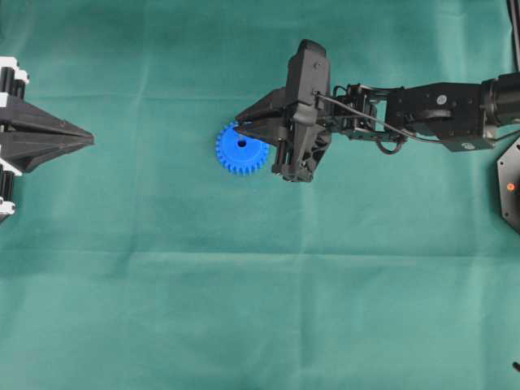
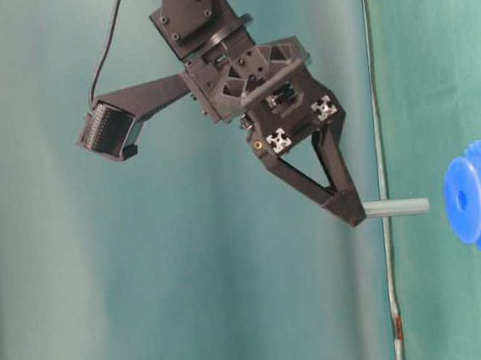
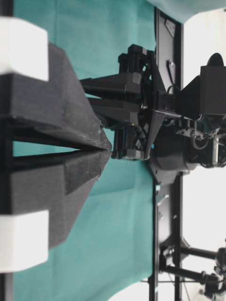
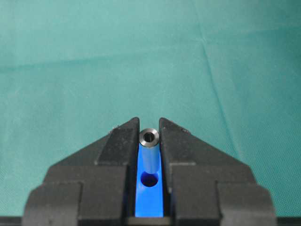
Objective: Insert the shaft placed at a random location into the center hole of the medium gear at another random location.
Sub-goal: 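Align the held shaft above the blue gear's center hole with the right gripper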
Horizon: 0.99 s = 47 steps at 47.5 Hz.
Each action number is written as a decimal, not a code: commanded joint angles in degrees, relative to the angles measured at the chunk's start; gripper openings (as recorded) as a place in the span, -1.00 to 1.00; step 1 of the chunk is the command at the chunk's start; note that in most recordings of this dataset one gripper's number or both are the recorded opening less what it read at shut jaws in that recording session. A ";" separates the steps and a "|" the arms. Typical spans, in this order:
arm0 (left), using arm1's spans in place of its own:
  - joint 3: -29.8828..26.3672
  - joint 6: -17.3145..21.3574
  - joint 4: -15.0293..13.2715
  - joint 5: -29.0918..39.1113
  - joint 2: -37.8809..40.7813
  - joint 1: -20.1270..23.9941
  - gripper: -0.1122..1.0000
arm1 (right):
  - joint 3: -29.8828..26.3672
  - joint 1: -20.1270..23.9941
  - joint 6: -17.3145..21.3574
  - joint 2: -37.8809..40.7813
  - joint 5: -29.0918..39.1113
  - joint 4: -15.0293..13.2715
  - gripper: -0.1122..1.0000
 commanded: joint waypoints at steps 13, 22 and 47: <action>-1.41 -0.09 0.18 -0.26 0.35 0.00 -0.80 | -1.41 0.18 0.44 1.93 -0.62 0.18 -0.57; -1.41 -0.09 0.09 -0.26 0.35 0.00 -0.80 | -1.41 0.18 0.79 3.08 -1.41 0.18 -0.57; -1.41 0.00 0.18 -0.26 0.35 0.00 -0.80 | -1.41 0.18 0.53 1.32 -1.23 0.09 -0.57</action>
